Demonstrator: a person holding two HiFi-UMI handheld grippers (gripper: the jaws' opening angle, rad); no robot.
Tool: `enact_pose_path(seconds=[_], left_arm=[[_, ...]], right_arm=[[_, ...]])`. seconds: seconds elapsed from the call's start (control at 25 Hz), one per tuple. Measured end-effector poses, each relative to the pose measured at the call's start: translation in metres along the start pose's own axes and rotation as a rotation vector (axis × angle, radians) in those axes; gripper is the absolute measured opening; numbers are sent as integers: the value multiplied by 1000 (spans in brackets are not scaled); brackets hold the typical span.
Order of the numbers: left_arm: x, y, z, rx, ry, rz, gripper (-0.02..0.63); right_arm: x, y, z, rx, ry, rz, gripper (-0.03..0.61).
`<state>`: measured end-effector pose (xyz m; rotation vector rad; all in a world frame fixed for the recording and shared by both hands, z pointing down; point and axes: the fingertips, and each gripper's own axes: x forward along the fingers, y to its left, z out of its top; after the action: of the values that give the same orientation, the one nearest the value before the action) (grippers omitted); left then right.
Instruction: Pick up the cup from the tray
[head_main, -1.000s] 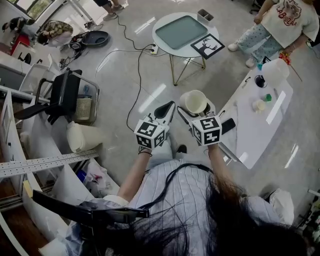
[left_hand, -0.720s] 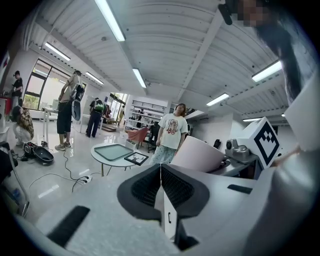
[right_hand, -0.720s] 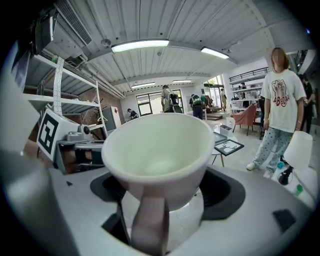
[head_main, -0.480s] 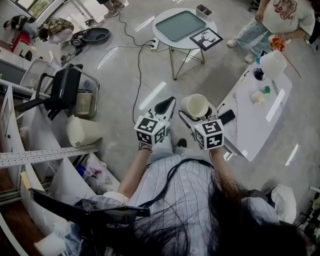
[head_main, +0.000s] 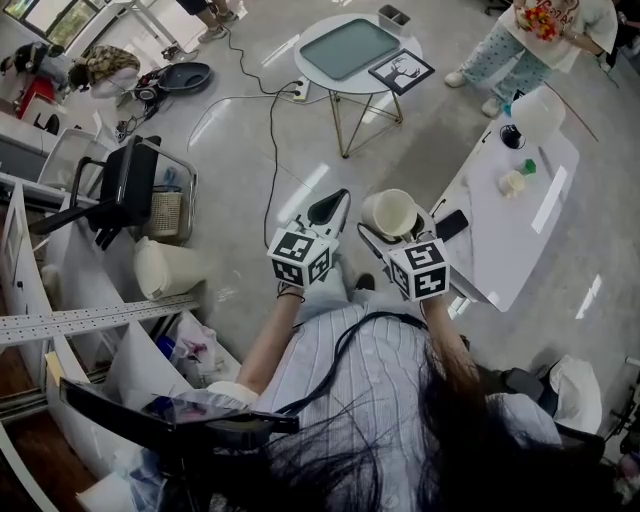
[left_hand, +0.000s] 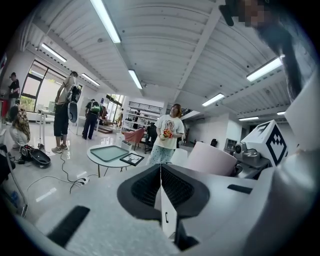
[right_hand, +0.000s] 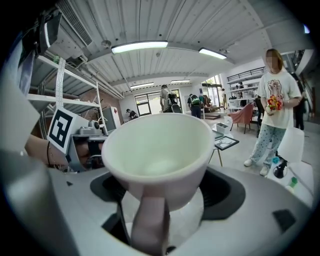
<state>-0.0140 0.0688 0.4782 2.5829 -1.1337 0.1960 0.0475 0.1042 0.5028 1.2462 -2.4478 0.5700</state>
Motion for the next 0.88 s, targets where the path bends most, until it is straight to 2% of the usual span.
enact_pose_path(seconds=[0.56, 0.88], left_arm=[[-1, 1, -3, -9, 12, 4, 14], [10, -7, -7, -16, 36, -2, 14]], right_arm=[[5, 3, 0, -5, 16, 14, 418], [-3, -11, 0, 8, 23, -4, 417]])
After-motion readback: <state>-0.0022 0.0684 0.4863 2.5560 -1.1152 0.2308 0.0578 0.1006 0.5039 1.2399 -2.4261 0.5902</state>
